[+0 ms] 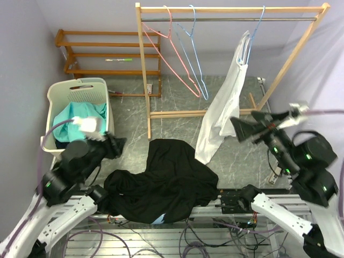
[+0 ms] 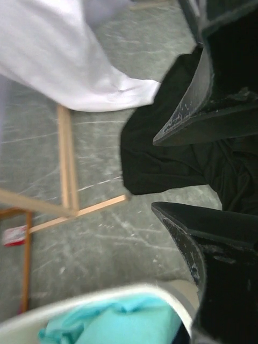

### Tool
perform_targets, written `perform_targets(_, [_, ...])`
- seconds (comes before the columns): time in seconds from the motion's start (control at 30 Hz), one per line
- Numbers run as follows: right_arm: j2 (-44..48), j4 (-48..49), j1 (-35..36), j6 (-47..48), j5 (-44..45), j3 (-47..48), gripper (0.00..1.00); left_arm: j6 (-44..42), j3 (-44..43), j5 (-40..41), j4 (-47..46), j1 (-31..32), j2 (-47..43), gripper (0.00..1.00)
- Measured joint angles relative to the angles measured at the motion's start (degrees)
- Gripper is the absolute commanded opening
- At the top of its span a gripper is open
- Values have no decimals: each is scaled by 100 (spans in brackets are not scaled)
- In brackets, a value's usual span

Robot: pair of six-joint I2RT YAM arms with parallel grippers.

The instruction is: Remove the t-shirt from the hanger

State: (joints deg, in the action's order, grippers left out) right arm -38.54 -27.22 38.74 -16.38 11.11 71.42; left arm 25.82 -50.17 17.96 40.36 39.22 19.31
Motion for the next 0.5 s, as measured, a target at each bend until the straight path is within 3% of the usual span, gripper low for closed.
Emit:
perform_targets(0.2, [1759,-953,-4,-313,271,-828,100,87,-225,-1163,-354,181,2859,56])
perform_targets(0.3, [2159,-1447,0,-468,476,-1025,100,310,-214,-1060,-343,957,3963,58])
perform_targets(0.5, [2345,-1722,0,-590,682,-1038,100,1047,-247,-26,-321,3254,4575,67])
